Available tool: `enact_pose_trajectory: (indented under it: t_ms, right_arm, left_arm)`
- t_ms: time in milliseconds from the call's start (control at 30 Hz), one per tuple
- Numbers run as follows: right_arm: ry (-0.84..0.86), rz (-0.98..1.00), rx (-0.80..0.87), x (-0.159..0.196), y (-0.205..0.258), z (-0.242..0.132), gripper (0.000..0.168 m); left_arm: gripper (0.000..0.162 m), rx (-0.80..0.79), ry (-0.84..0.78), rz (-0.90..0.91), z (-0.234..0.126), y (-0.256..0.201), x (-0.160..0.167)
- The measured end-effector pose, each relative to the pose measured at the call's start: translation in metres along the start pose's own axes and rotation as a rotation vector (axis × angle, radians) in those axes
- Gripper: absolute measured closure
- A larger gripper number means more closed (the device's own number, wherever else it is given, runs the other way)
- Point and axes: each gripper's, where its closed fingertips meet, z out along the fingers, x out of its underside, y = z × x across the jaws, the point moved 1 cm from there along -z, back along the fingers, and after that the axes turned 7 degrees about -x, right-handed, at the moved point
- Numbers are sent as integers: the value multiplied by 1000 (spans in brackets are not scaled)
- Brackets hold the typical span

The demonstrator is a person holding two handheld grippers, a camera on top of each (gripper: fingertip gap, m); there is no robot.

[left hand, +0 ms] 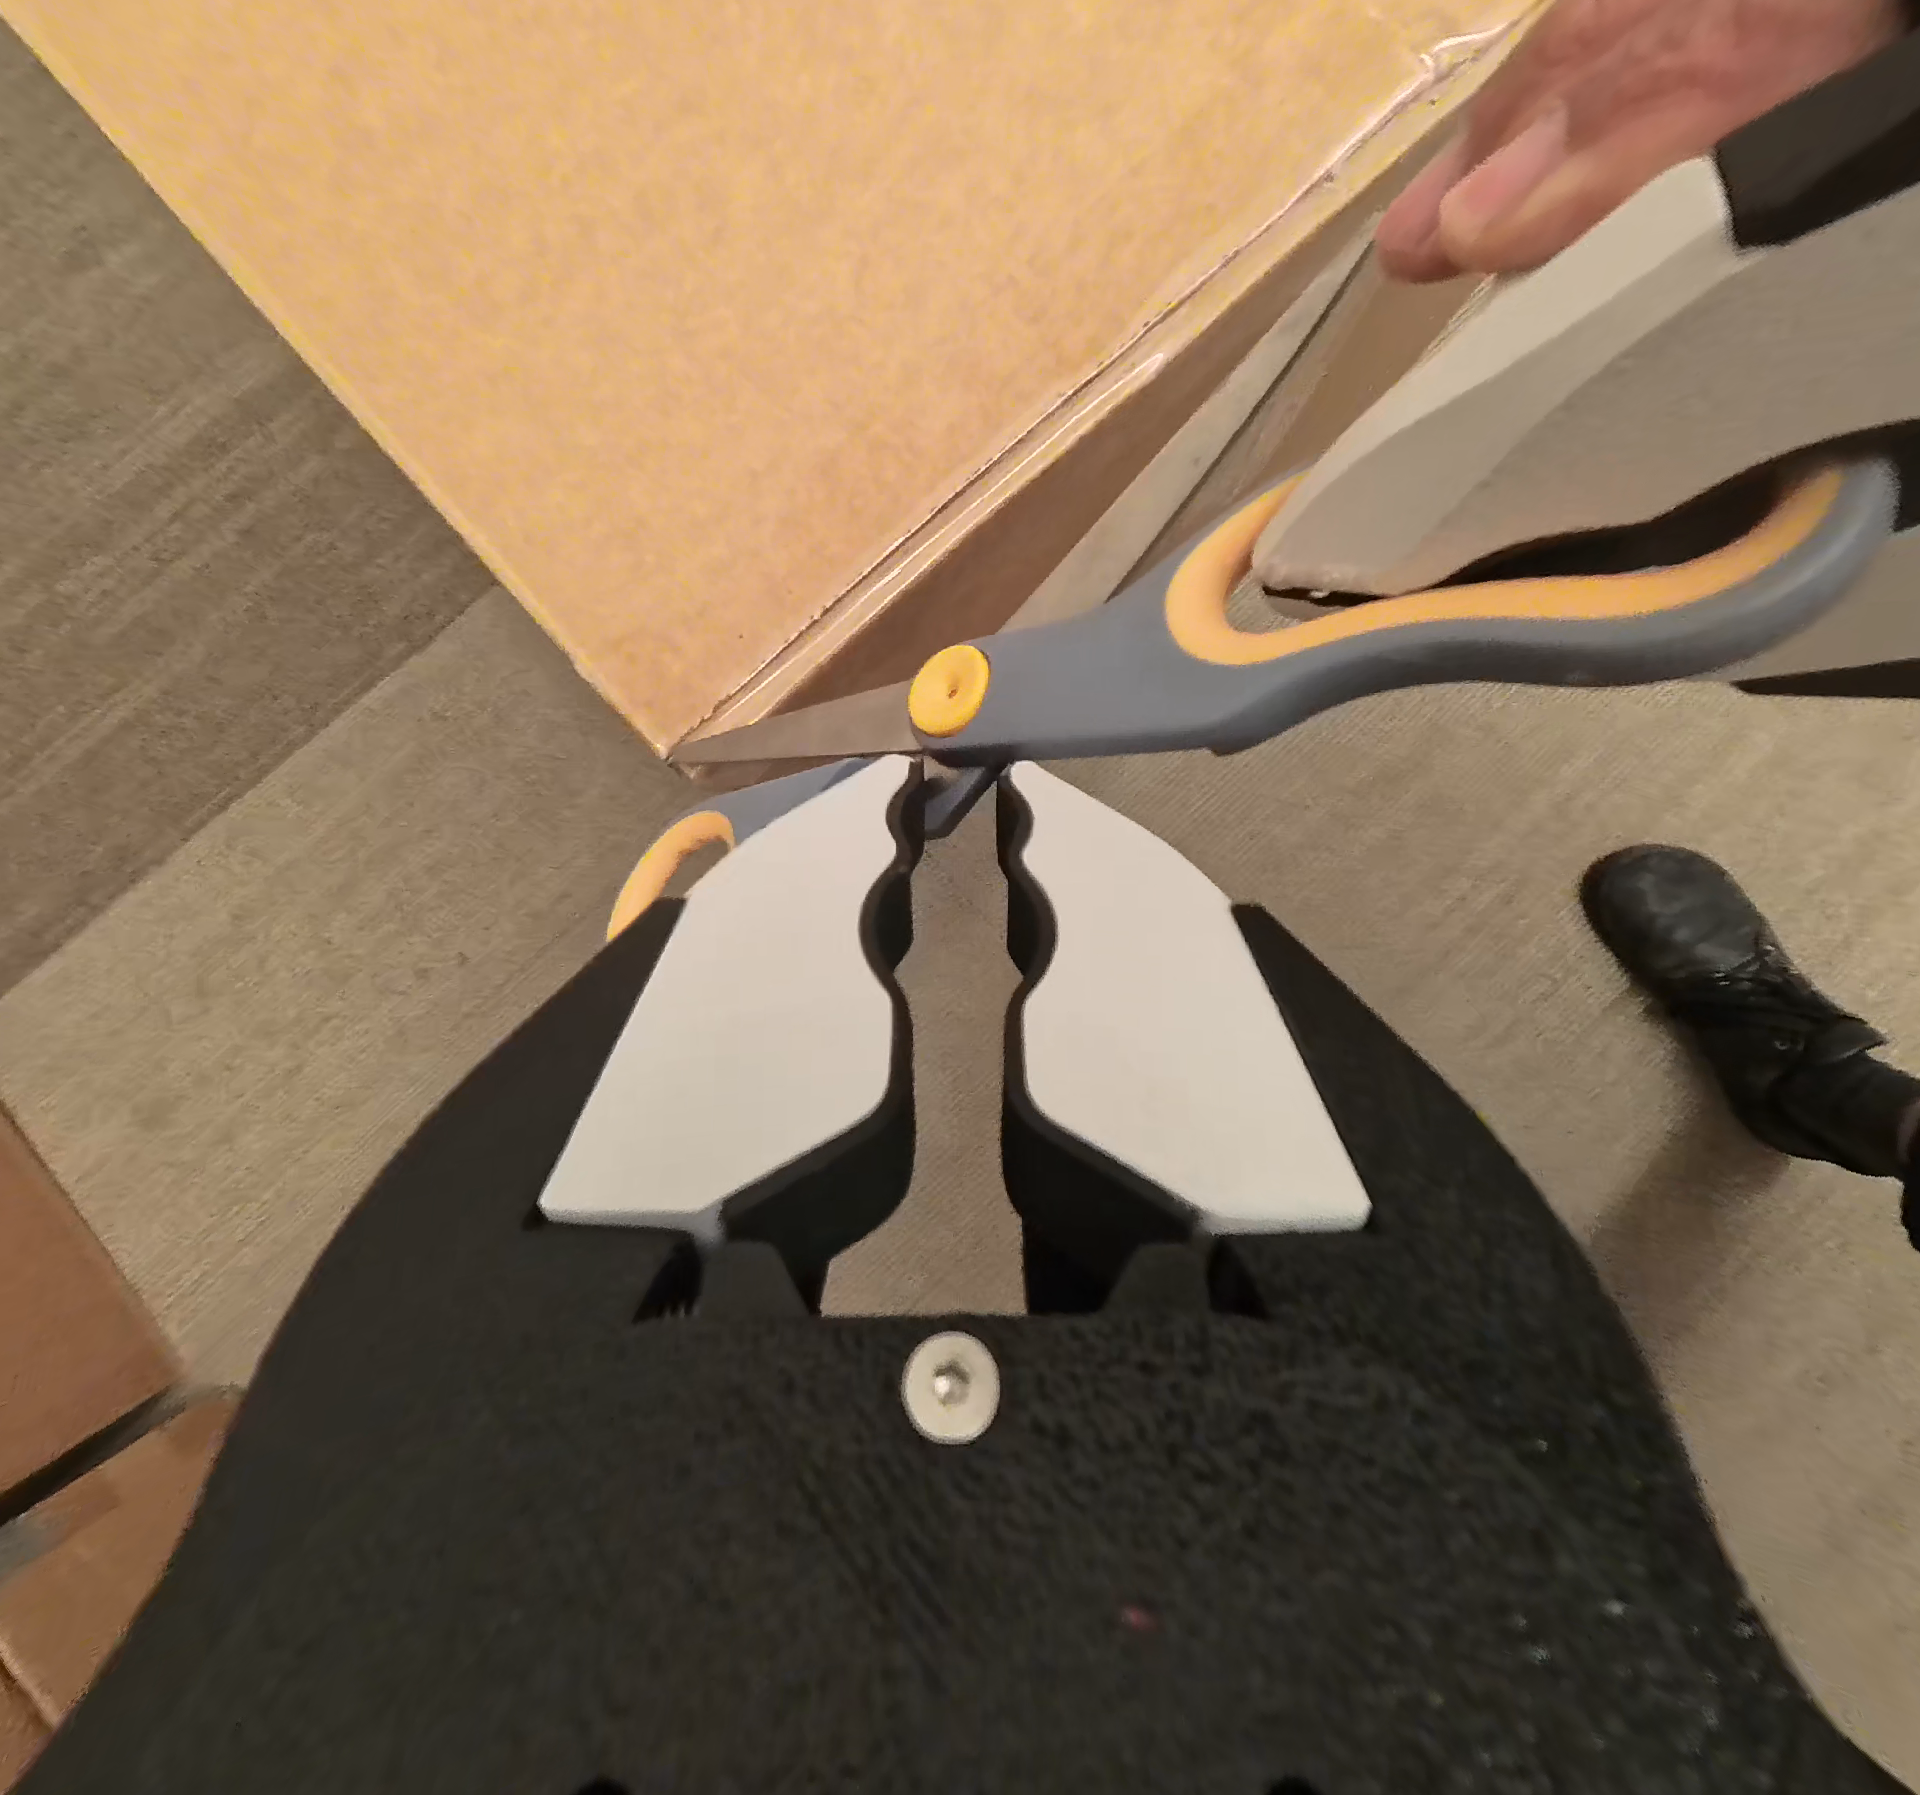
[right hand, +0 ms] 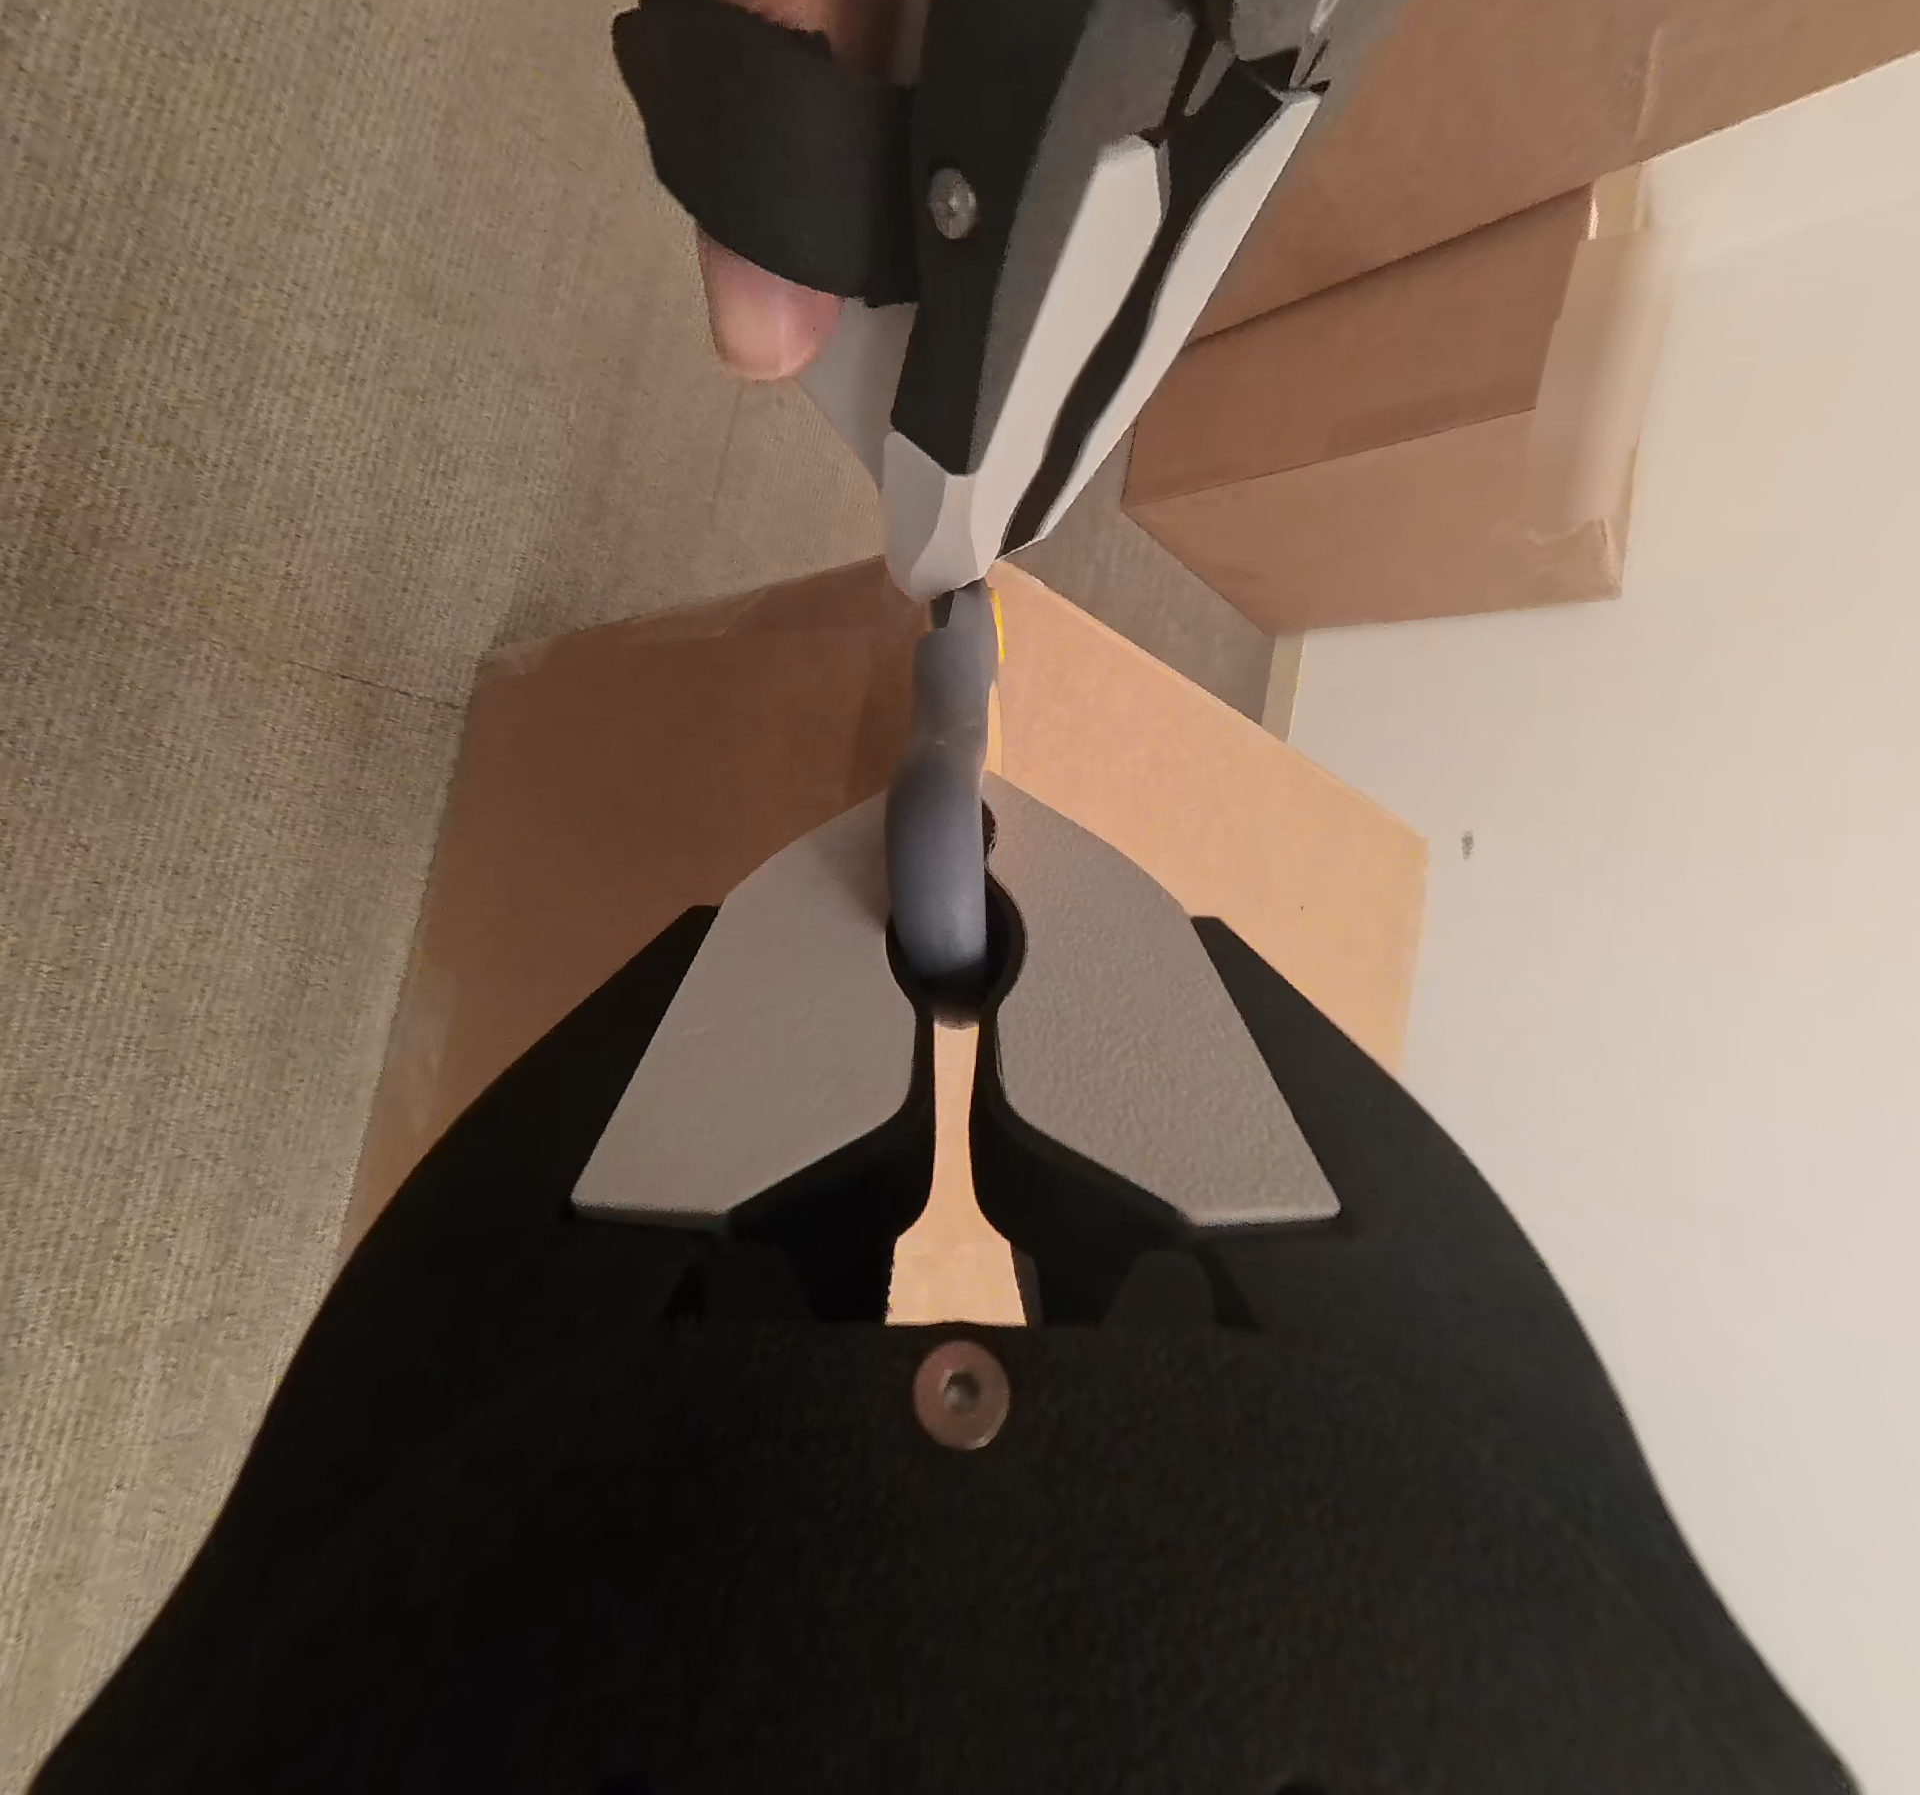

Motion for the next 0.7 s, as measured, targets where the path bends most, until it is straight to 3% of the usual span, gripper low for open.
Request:
enact_pose_trajectory:
  t_ms: [700]
  right_arm:
    - [-11, 36, -15, 3, 2, 0, 168]
  left_arm:
    - [153, -39, 55, 12, 3, -1, -2]
